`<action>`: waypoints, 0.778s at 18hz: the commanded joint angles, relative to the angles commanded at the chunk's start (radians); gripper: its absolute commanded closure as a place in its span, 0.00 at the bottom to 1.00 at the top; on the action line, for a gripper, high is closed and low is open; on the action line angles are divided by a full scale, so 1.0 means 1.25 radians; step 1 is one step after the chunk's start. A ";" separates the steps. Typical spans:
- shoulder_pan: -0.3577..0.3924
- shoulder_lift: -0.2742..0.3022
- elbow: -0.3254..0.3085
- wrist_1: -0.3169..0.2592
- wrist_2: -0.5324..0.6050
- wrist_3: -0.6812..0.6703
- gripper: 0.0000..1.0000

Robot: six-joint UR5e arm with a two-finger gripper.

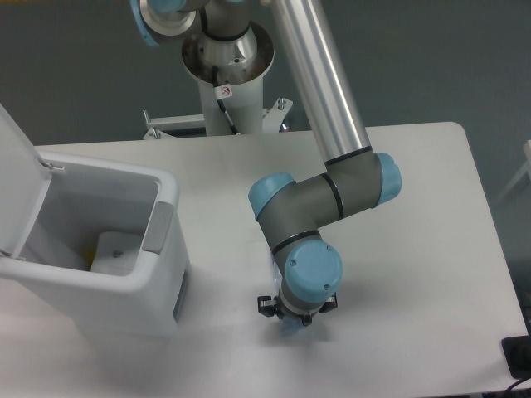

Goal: Place the trash in the trash can
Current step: 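Close the gripper around the bottle's end and lift it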

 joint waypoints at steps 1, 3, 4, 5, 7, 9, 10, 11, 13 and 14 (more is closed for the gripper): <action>0.000 0.002 0.002 0.009 -0.001 0.000 0.60; 0.001 0.009 0.004 0.037 -0.007 0.000 0.60; 0.004 0.016 0.005 0.040 -0.011 0.000 0.60; 0.007 0.023 0.005 0.042 -0.023 0.000 0.60; 0.017 0.040 0.006 0.042 -0.058 0.000 0.60; 0.029 0.058 0.012 0.050 -0.082 0.000 0.60; 0.036 0.063 0.016 0.062 -0.097 -0.001 0.60; 0.038 0.070 0.017 0.070 -0.113 -0.007 0.60; 0.043 0.086 0.017 0.071 -0.140 -0.016 0.60; 0.050 0.093 0.018 0.071 -0.148 -0.016 0.60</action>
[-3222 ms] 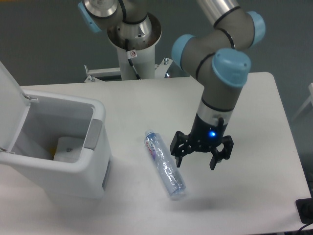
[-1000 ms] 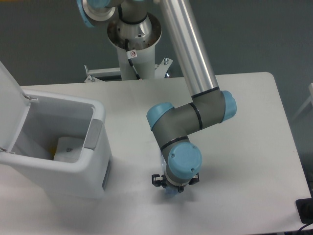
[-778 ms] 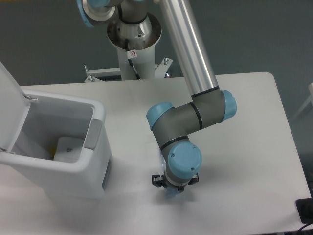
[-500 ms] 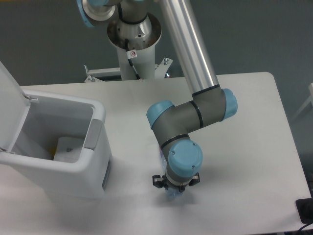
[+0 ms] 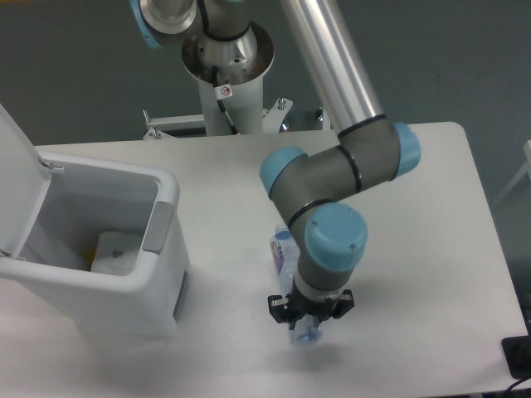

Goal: Place the trash in the trash can
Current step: 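Close the gripper around the bottle's end and lift it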

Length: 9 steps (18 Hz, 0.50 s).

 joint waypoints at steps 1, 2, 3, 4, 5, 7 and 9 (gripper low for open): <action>0.004 0.021 0.000 0.004 -0.017 0.000 0.60; 0.006 0.038 0.000 0.007 -0.039 0.000 0.60; 0.016 0.053 0.000 0.011 -0.070 -0.005 0.60; 0.026 0.067 0.000 0.022 -0.099 -0.012 0.59; 0.032 0.077 0.000 0.034 -0.130 -0.015 0.59; 0.044 0.101 0.000 0.065 -0.167 -0.016 0.59; 0.049 0.117 0.015 0.071 -0.194 -0.016 0.59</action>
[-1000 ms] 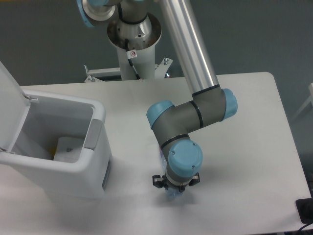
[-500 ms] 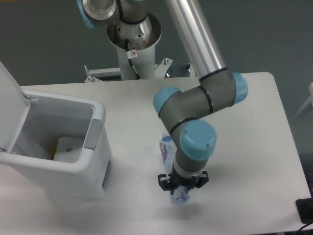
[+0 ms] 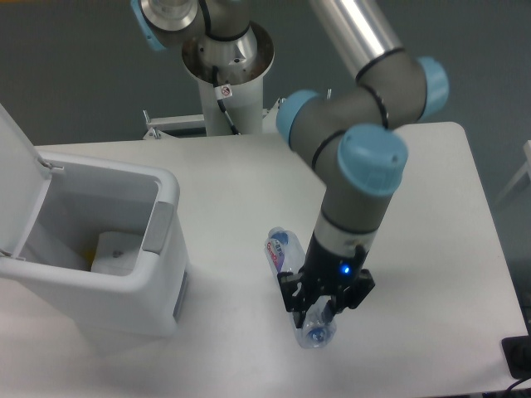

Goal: Place the trash in the trash can
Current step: 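Close the gripper around the bottle's end and lift it, then carry the bottle over the bin and lower it inside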

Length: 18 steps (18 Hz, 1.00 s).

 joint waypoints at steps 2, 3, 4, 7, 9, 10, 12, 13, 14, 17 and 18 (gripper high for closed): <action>0.004 0.016 0.017 0.000 -0.045 -0.001 0.59; 0.007 0.027 0.029 0.001 -0.075 -0.001 0.59; 0.007 0.034 0.038 0.001 -0.093 -0.001 0.59; 0.006 0.052 0.086 0.002 -0.178 -0.015 0.59; 0.007 0.060 0.109 0.004 -0.229 -0.057 0.59; 0.006 0.069 0.120 0.004 -0.237 -0.065 0.59; 0.000 0.086 0.129 0.004 -0.241 -0.066 0.59; -0.005 0.093 0.130 0.004 -0.256 -0.066 0.59; -0.007 0.093 0.130 0.004 -0.276 -0.067 0.59; -0.046 0.103 0.119 0.004 -0.279 -0.066 0.59; -0.056 0.104 0.118 0.004 -0.278 -0.066 0.59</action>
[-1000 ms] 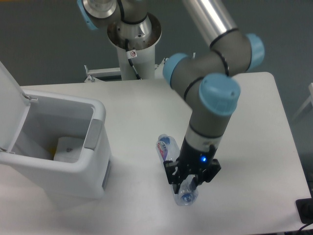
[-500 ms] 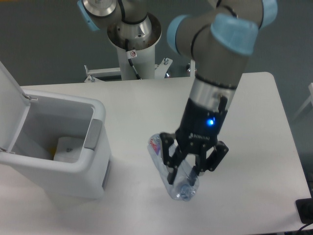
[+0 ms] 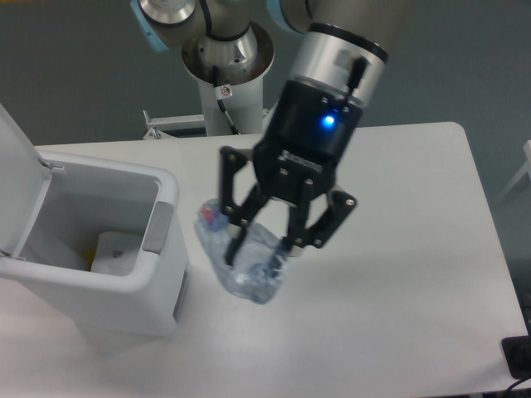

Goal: Place the trash in the trash can
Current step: 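Carry the bottle over the bin and lower it inside, then open the gripper to release the bottle into the bin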

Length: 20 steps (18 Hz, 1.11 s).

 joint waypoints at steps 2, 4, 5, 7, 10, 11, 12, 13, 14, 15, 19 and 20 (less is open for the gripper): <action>-0.023 0.002 -0.005 0.001 0.004 0.000 0.59; -0.053 0.004 -0.012 0.006 0.005 -0.001 0.58; -0.065 0.005 -0.017 0.010 0.006 -0.001 0.58; -0.086 0.010 -0.029 0.013 0.011 -0.001 0.57; -0.115 0.014 -0.040 0.017 0.029 0.006 0.53; -0.124 0.014 -0.049 0.029 0.033 0.007 0.49; -0.133 0.015 -0.075 0.055 0.049 0.010 0.47; -0.141 0.016 -0.098 0.071 0.067 0.011 0.43; -0.151 0.017 -0.118 0.091 0.086 0.020 0.25; -0.160 0.018 -0.134 0.110 0.108 0.035 0.10; -0.160 0.021 -0.142 0.112 0.112 0.037 0.00; -0.160 0.017 -0.146 0.112 0.112 0.036 0.00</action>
